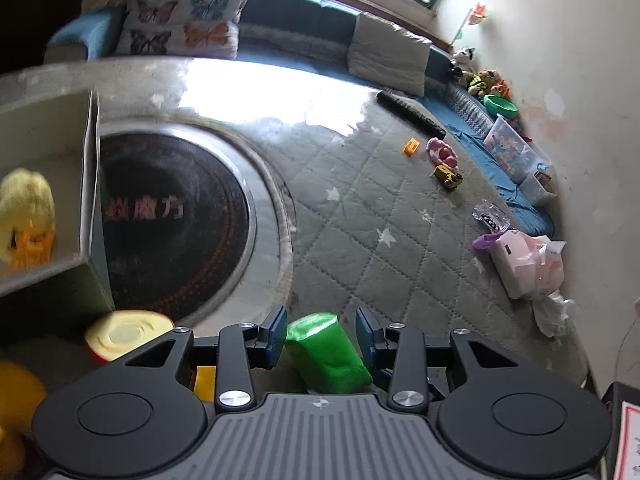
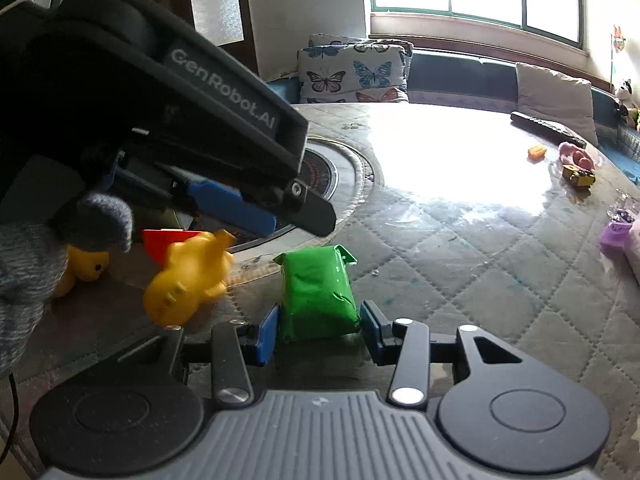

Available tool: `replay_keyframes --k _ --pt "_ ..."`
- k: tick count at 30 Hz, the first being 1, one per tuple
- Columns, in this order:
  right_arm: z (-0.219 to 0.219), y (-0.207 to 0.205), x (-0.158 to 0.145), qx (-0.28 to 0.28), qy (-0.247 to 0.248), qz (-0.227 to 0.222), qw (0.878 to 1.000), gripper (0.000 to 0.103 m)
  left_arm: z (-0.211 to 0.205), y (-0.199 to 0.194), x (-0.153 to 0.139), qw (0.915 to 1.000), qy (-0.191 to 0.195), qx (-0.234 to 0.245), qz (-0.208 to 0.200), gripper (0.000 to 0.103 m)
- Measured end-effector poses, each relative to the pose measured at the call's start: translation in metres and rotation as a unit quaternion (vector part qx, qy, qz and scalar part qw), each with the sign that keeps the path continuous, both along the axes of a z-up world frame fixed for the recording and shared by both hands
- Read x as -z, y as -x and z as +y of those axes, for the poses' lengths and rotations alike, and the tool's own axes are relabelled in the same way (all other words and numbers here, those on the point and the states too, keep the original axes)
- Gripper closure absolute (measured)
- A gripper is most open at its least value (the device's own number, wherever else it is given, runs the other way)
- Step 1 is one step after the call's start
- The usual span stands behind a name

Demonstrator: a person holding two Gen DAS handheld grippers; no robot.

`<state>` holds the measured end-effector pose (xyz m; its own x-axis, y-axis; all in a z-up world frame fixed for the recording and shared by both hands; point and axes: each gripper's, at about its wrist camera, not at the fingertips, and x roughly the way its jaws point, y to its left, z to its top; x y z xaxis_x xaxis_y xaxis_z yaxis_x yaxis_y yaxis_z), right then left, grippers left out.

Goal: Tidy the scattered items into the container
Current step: 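Close the right tool around the green soft block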

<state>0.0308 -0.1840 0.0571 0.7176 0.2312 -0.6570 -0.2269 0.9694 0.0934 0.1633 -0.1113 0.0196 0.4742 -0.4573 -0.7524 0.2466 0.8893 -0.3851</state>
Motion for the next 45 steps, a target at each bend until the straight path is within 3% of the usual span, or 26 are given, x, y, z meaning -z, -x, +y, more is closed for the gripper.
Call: replay_keyframes --k 12,22,30,34,39,45 --pt "0.004 0.000 0.003 -0.012 0.024 -0.012 1.000 0.059 -0.002 -0.012 0.018 0.9977 -0.006 -0.052 0.042 0.060" --pt "0.006 -0.002 0.005 -0.016 0.031 -0.023 0.999 0.059 -0.010 -0.017 0.023 0.9975 -0.017 -0.058 0.035 0.059" --pt "0.010 -0.002 0.005 -0.018 0.035 -0.028 0.999 0.060 -0.013 -0.011 0.020 0.9979 -0.031 -0.053 0.020 0.067" --pt "0.013 0.002 0.000 -0.023 0.034 -0.036 0.999 0.061 -0.013 -0.003 0.013 0.9983 -0.034 -0.047 -0.001 0.082" --pt "0.018 0.004 -0.006 -0.024 0.036 -0.047 0.998 0.062 -0.011 0.002 0.007 0.9984 -0.033 -0.044 -0.014 0.083" --pt "0.021 0.006 -0.001 -0.026 0.039 -0.036 0.998 0.062 -0.004 0.001 0.012 0.9986 -0.025 -0.045 0.005 0.080"
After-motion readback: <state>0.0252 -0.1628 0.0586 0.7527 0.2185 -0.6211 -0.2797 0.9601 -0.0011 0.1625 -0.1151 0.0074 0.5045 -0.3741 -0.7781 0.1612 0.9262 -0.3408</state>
